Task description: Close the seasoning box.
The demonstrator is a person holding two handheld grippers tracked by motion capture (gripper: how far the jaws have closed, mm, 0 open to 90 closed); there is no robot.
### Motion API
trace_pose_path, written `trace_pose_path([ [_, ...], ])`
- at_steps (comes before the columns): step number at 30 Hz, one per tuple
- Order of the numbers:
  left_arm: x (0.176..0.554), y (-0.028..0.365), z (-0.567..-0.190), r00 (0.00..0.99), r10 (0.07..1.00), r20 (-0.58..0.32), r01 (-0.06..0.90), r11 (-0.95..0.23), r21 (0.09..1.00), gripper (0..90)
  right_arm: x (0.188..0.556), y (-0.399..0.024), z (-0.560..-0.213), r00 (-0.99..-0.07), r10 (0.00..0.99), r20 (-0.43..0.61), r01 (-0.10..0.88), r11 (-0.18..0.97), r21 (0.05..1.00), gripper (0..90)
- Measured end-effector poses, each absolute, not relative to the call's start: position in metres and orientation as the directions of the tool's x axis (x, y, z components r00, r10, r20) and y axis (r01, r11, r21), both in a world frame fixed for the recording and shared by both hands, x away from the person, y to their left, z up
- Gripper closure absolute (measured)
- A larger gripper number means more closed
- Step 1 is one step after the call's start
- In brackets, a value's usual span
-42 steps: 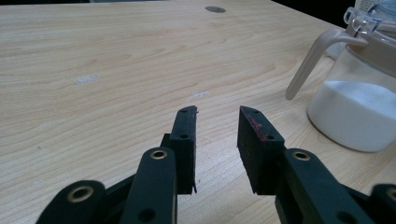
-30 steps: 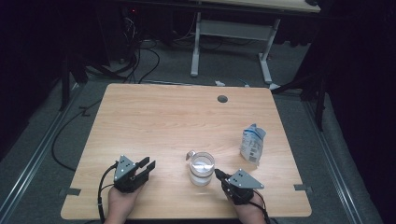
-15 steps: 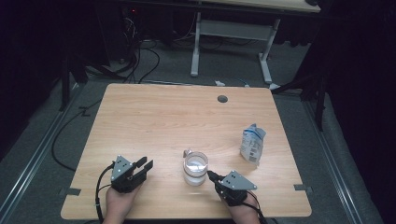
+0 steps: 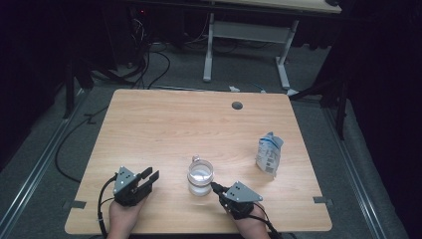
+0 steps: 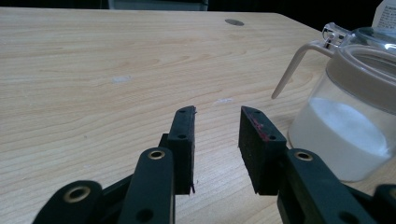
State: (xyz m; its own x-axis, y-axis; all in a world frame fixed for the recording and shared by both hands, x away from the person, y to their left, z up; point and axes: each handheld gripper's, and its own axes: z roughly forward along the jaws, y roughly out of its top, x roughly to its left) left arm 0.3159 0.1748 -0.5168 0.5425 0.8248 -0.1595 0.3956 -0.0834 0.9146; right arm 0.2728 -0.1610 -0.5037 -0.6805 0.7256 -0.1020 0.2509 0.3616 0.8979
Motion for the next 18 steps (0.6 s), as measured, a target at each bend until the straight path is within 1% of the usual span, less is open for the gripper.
trace_pose_path([
  [18, 0.313, 0.181, -0.518, 0.529, 0.834, -0.156, 0.398, -0.082, 0.914, 66.7, 0.28, -0.136, -0.503, -0.715, 0.69, -0.11, 0.219, 0.37, 0.903, 89.7],
])
